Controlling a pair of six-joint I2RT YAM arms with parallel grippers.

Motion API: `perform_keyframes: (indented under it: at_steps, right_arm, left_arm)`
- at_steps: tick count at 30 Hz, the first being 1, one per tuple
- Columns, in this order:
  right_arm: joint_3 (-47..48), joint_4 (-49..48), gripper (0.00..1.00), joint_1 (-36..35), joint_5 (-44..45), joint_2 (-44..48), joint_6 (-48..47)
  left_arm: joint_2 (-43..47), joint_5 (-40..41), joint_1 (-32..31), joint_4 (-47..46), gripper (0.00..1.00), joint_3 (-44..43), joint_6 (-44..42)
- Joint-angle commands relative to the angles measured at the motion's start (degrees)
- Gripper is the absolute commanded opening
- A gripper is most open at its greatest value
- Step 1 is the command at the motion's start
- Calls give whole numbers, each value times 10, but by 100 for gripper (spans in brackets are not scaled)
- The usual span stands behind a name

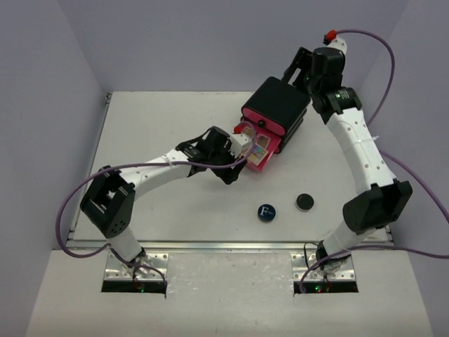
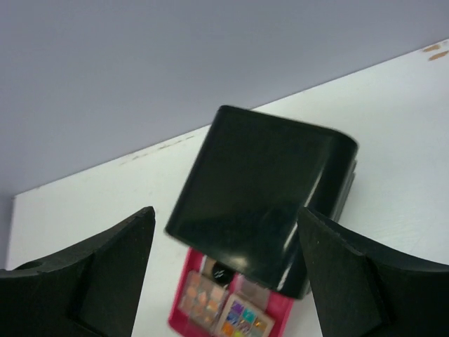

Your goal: Organize the makeup

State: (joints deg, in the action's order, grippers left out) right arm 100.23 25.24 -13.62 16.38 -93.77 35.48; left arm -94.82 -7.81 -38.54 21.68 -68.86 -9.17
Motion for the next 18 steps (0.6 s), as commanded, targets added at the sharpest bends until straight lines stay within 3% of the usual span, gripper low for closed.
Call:
perform_keyframes:
  at_steps: [1, 5, 8, 18]
  right_arm:
    - [21, -52, 81, 12, -43, -67, -70]
    - [40, -123, 81, 13, -49, -126, -112]
    - [65, -123, 81, 13, -54, -180, -119]
    - [-8, -192, 80, 13, -49, -201, -117]
  left_arm:
    - [-25, 50, -18, -63, 71, 10, 8]
    - [-53, 77, -38, -103, 71, 8, 17]
    - [-89, 104, -44, -120, 72, -13, 24]
    - [-155, 135, -44, -155, 71, -49, 31]
